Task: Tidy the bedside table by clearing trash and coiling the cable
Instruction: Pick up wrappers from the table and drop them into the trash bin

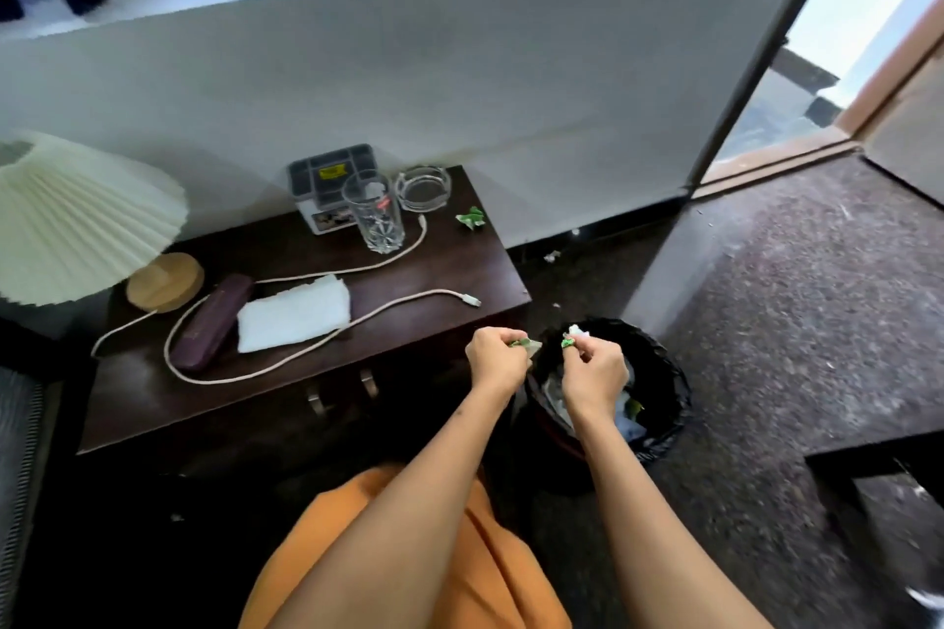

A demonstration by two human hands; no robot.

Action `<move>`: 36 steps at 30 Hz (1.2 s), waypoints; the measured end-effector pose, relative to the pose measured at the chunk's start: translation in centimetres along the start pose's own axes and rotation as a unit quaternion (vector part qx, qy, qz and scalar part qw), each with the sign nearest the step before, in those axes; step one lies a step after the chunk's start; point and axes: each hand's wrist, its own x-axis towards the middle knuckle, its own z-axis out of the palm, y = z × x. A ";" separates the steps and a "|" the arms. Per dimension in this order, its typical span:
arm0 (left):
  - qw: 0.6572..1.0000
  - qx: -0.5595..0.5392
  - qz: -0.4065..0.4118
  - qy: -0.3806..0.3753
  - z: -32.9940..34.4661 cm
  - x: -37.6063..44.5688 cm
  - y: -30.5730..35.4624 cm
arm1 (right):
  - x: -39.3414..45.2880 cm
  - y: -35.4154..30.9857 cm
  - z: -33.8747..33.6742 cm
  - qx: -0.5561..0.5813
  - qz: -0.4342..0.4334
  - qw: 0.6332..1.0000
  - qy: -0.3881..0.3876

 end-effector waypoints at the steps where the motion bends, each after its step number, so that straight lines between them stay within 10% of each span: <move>1: 1.000 -0.002 -0.005 -0.009 1.0 -0.2 -0.4 | 0.3 0.8 -0.7 -0.014 0.003 1.000 0.003; 12: 0.990 0.115 -0.023 -0.080 8.1 0.7 -3.7 | 2.3 6.5 -2.8 -0.110 0.049 0.992 0.020; 24: 0.944 0.202 -0.008 -0.262 10.9 2.6 -3.9 | 4.9 6.9 -4.1 -0.228 0.096 0.950 -0.188; 36: 0.982 0.124 0.022 -0.142 3.1 0.9 1.4 | 2.0 -0.1 -4.0 -0.148 0.049 0.982 -0.104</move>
